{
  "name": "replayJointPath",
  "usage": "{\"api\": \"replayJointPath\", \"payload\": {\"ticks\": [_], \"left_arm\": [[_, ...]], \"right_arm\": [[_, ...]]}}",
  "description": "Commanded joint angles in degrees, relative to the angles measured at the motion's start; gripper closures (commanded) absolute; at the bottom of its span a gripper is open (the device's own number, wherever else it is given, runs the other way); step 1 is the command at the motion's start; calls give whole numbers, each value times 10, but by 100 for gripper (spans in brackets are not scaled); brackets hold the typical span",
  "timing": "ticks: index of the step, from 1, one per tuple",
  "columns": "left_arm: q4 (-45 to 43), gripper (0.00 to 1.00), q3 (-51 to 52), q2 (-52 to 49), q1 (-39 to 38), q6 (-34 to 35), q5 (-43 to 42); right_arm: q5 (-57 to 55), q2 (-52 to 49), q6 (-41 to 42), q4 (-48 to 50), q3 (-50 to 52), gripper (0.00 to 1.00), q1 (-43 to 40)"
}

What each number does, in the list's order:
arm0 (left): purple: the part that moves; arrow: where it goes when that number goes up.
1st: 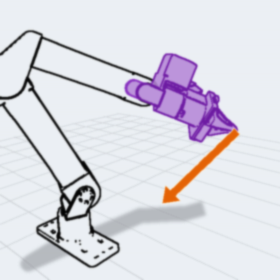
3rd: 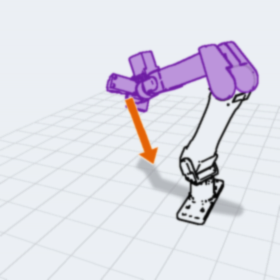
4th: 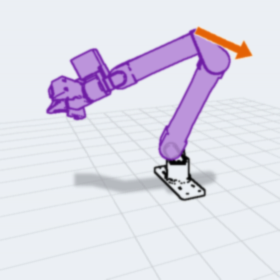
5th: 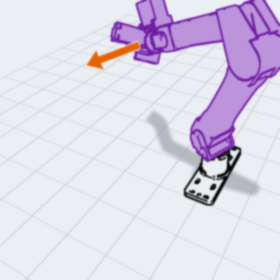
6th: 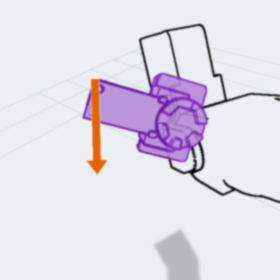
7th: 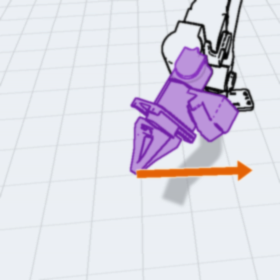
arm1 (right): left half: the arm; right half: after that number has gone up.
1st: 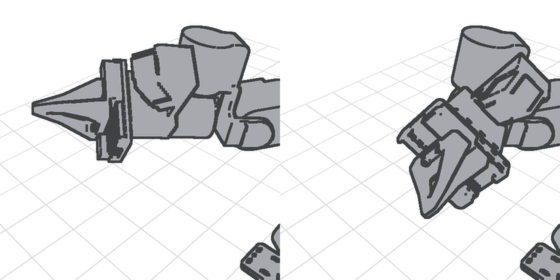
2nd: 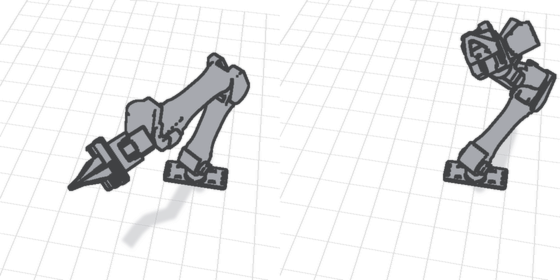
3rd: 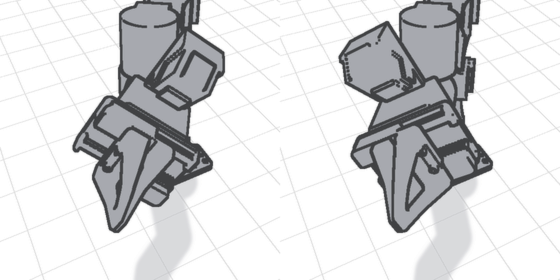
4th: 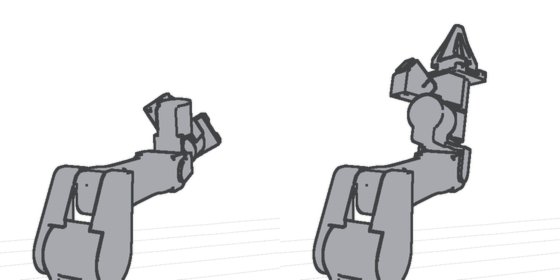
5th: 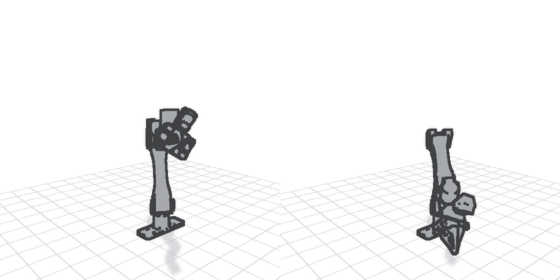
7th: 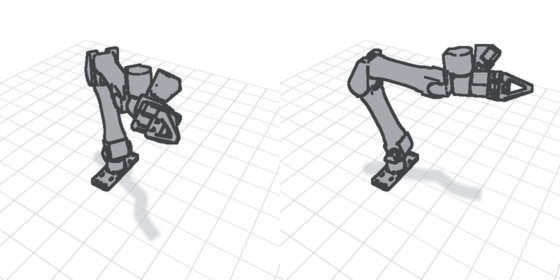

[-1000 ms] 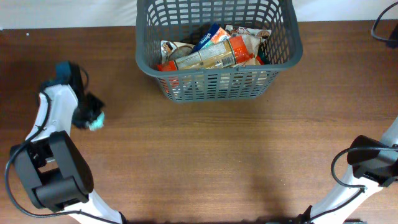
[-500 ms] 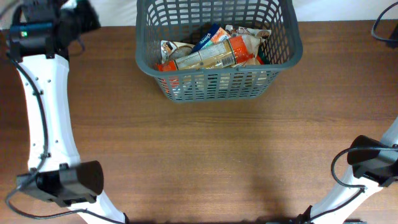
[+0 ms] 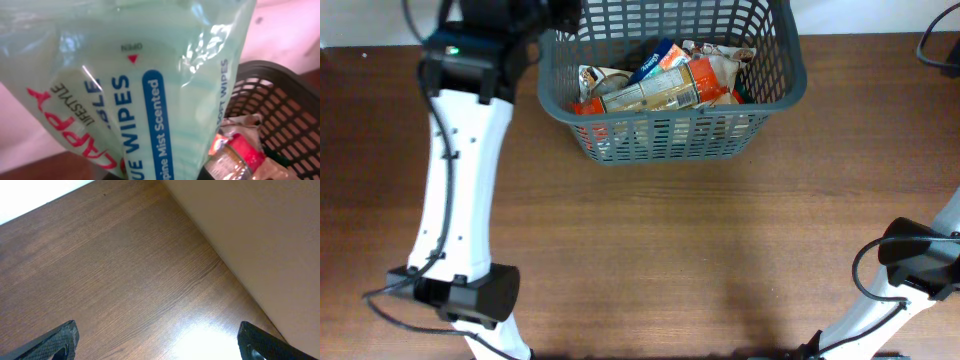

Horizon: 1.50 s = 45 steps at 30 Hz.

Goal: Pack container
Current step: 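Lift the wipes pack and carry it into the grey basket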

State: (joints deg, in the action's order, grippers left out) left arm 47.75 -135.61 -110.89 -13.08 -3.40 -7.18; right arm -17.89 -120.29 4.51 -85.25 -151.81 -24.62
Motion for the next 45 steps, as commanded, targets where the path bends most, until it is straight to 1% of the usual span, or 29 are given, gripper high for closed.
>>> {"api": "replayJointPath", "payload": {"ticks": [1, 9, 14, 23, 25, 28, 32, 34, 35, 37, 39, 43, 45], "left_arm": [[-9, 98, -7, -39, -12, -28, -5], [-4, 98, -7, -115, -19, -28, -8], [5, 98, -7, -151, -19, -27, -38], [47, 98, -5, -163, -19, -27, -46], [59, 92, -5, -163, -19, -28, -44], [79, 77, -5, -163, -19, -28, -30], [90, 75, -5, -163, -19, -34, -18], [92, 64, -5, -163, -19, -39, -16], [92, 56, -5, -163, -19, -40, -15], [92, 49, -5, -163, -19, -40, -14], [92, 35, -5, -163, -19, -40, -14], [91, 33, -5, -163, -19, -40, -14], [91, 30, -5, -163, -19, -40, -12]], "right_arm": [[-1, 7, 5, 2, -1, 1, -2], [-1, 7, 5, 2, -1, 1, -2], [-1, 7, 5, 2, -1, 1, -2], [-1, 7, 5, 2, -1, 1, -2], [-1, 7, 5, 2, -1, 1, -2], [-1, 7, 5, 2, -1, 1, -2], [-1, 7, 5, 2, -1, 1, -2], [-1, 7, 5, 2, -1, 1, -2], [-1, 7, 5, 2, -1, 1, -2], [-1, 7, 5, 2, -1, 1, -2], [-1, 7, 5, 2, -1, 1, -2], [-1, 7, 5, 2, -1, 1, -2], [-1, 7, 5, 2, -1, 1, -2]]}}
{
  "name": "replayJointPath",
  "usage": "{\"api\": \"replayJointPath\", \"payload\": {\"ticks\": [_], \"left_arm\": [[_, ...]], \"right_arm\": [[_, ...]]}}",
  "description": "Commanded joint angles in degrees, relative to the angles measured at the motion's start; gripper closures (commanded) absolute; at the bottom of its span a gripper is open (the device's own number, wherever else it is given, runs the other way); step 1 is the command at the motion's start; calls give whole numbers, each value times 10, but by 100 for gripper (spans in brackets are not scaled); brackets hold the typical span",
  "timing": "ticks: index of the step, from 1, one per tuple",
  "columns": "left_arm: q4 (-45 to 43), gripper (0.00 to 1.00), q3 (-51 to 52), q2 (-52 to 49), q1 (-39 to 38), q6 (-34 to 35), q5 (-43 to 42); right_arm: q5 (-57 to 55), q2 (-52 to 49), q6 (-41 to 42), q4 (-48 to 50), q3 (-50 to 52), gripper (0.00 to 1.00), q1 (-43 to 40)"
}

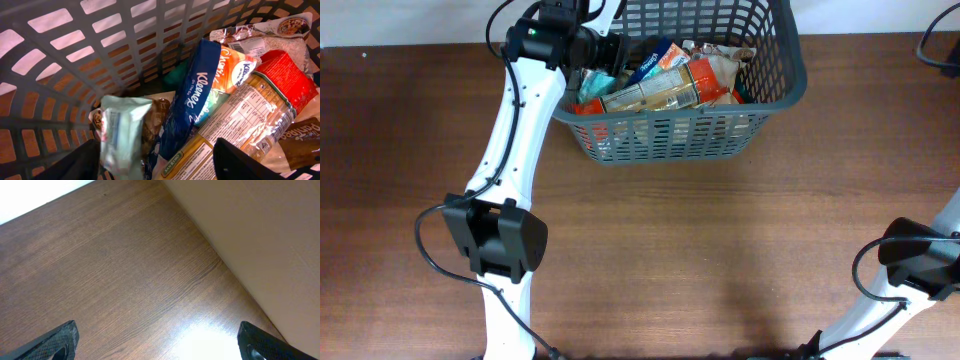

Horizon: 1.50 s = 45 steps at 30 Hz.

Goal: Pack container
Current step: 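Lift the wipes pack and carry it into the grey basket, then open the left gripper and withdraw it from the basket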

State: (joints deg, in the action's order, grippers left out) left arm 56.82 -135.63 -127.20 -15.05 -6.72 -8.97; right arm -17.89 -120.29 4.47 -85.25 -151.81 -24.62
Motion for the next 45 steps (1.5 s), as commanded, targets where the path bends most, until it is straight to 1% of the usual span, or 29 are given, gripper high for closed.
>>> {"api": "replayJointPath", "payload": {"ticks": [1, 6, 9, 15, 19, 25, 28, 34, 39, 45], "left_arm": [[-2, 29, -5, 0, 1, -7, 11], [-5, 20, -27, 4, 2, -7, 19], [-5, 18, -58, 16, 3, -7, 28], [35, 18, -126, 67, 10, -6, 141], [79, 18, -134, 121, 28, -6, 190], [171, 18, -134, 198, 76, -4, 193], [213, 18, -134, 227, 99, 11, 193], [248, 18, -134, 273, 125, 12, 193], [316, 18, -134, 299, 157, 13, 193], [369, 18, -134, 326, 179, 12, 193]], "right_arm": [[-1, 7, 5, 2, -1, 1, -2], [-1, 7, 5, 2, -1, 1, -2], [-1, 7, 5, 2, -1, 1, -2], [-1, 7, 5, 2, -1, 1, -2], [-1, 7, 5, 2, -1, 1, -2], [-1, 7, 5, 2, -1, 1, -2], [-1, 7, 5, 2, -1, 1, -2], [-1, 7, 5, 2, -1, 1, -2], [-1, 7, 5, 2, -1, 1, -2], [-1, 7, 5, 2, -1, 1, -2]]}}
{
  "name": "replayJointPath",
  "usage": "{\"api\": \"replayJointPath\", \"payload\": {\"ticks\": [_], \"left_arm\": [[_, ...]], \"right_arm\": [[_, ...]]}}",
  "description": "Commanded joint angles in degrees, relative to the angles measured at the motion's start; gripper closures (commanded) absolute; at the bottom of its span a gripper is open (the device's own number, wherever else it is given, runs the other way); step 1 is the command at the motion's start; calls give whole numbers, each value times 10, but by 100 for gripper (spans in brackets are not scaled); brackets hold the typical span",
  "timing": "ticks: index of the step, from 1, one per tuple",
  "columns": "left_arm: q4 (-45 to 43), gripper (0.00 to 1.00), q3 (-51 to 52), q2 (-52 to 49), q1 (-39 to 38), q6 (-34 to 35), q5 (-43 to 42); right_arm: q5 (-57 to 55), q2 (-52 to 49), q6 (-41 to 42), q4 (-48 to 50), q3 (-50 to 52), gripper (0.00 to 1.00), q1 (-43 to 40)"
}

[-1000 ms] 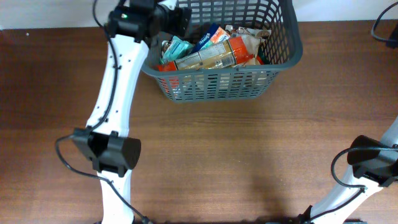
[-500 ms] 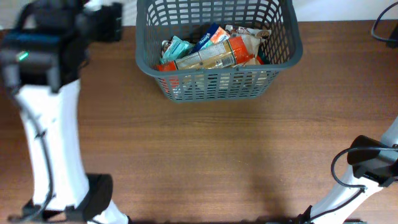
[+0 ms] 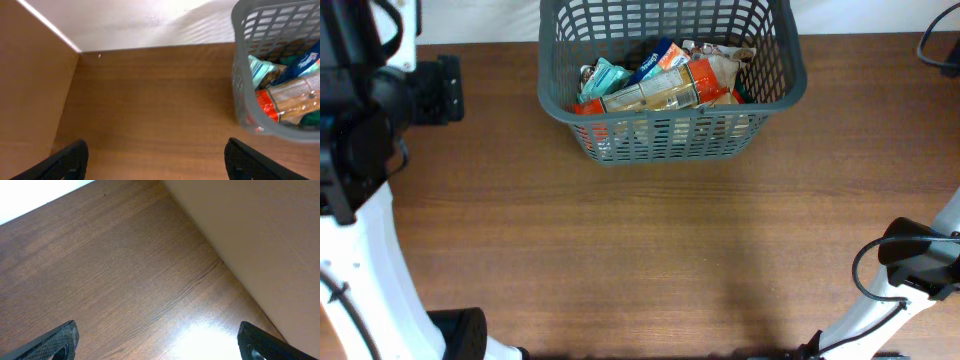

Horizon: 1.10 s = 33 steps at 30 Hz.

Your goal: Pack container

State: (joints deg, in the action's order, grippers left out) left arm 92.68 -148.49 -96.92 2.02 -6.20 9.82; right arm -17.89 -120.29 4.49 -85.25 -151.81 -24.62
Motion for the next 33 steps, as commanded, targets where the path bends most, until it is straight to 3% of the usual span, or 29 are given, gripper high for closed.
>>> {"api": "replayJointPath", "payload": {"ticks": [1, 11, 13, 33], "left_arm": [[18, 18, -5, 28, 11, 7, 6], [40, 17, -5, 62, 38, 7, 6], [40, 1, -5, 62, 38, 7, 6], [40, 1, 22, 59, 38, 7, 5]], "right_arm": [[-1, 7, 5, 2, -1, 1, -2], [-1, 7, 5, 2, -1, 1, -2], [-1, 7, 5, 2, -1, 1, -2], [-1, 7, 5, 2, -1, 1, -2]]}}
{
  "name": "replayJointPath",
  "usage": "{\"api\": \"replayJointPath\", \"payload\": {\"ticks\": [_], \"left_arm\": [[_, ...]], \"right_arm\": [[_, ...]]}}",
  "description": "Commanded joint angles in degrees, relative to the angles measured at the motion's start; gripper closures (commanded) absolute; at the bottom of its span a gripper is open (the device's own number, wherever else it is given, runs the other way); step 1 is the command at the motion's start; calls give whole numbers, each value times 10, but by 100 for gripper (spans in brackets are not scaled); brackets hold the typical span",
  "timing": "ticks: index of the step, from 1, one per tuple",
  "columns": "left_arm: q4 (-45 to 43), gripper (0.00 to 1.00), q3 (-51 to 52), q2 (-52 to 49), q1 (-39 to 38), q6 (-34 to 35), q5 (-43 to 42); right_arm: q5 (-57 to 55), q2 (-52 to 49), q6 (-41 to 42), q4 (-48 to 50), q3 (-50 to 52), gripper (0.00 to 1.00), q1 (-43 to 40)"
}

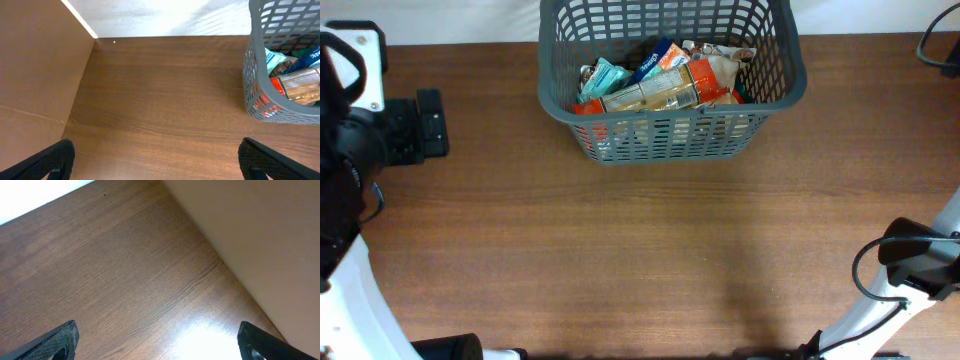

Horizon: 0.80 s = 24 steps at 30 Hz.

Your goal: Pack container

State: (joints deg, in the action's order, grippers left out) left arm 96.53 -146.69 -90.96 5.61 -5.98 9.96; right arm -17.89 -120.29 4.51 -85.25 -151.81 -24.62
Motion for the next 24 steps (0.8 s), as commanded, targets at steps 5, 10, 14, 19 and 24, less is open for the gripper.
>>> {"api": "replayJointPath", "payload": {"ticks": [5, 10, 14, 19, 24], "left_arm": [[1, 1, 4, 0, 2, 5, 4], [1, 1, 9, 0, 2, 3, 4], [1, 1, 12, 0, 2, 3, 4], [1, 1, 12, 0, 2, 3, 3], [1, 1, 12, 0, 2, 3, 4]], "right_arm": [[-1, 7, 5, 2, -1, 1, -2], [-1, 7, 5, 2, -1, 1, -2], [-1, 7, 5, 2, -1, 1, -2], [-1, 7, 5, 2, -1, 1, -2], [-1, 7, 5, 2, -1, 1, -2]]}}
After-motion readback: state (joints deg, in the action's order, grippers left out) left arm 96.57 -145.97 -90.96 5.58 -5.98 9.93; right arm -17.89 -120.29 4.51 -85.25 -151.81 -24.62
